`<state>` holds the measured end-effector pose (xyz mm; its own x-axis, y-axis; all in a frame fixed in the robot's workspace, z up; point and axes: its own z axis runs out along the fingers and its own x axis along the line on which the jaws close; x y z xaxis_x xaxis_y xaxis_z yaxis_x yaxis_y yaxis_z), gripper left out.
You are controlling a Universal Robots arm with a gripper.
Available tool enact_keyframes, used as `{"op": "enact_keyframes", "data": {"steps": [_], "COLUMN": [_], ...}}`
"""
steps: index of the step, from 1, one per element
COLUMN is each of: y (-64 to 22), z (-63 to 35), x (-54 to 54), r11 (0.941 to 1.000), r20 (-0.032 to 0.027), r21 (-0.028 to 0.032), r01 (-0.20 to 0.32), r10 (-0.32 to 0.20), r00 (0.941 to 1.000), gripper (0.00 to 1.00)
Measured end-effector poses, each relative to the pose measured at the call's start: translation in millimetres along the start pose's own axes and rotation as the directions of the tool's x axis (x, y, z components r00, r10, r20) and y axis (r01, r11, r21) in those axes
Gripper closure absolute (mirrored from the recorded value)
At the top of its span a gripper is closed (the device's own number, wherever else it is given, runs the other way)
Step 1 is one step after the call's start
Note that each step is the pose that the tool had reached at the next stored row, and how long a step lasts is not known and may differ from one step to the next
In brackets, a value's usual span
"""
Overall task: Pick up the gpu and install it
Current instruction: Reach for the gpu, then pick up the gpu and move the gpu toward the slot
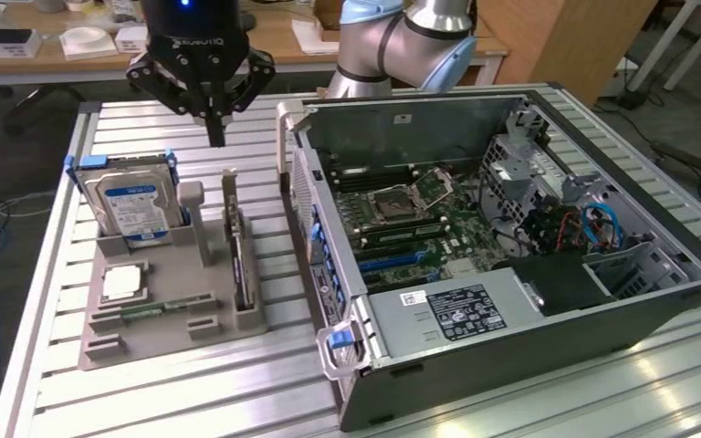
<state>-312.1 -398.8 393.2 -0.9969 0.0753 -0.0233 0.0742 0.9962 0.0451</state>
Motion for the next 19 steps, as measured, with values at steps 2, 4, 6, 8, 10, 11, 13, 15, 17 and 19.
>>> {"op": "enact_keyframes", "data": {"steps": [2,4,6,8,10,11,13,15,17,19], "y": [0.0,0.0,0.0,0.0,0.0,0.0,0.0,0.0,0.0,0.0], "z": [0.0,0.0,0.0,0.0,-0.1,0.0,0.0,0.0,0.0,0.0], "x": [0.0,0.0,0.0,0.1,0.0,0.0,0.0,0.0,0.0,0.1], "r11": [1.0000,1.0000,1.0000,1.0000,1.0000,1.0000,1.0000,1.0000,1.0000,1.0000], "r20": [0.0000,-0.0001,0.0000,0.0000,-0.0001,0.0000,-0.0001,0.0000,0.0000,-0.0001], "r21": [0.0000,0.0000,0.0001,0.0001,0.0001,0.0000,0.0000,0.0001,0.0000,0.0000], "r01": [0.000,0.000,0.000,0.000,0.000,0.000,0.000,0.000,0.000,0.000], "r10": [0.000,0.000,0.000,0.000,0.000,0.000,0.000,0.000,0.000,0.000], "r00": [1.0000,1.0000,1.0000,1.0000,1.0000,1.0000,1.0000,1.0000,1.0000,1.0000], "gripper": [0.90,0.90,0.90,0.90,0.90,0.90,0.90,0.89,0.77,0.71]}}
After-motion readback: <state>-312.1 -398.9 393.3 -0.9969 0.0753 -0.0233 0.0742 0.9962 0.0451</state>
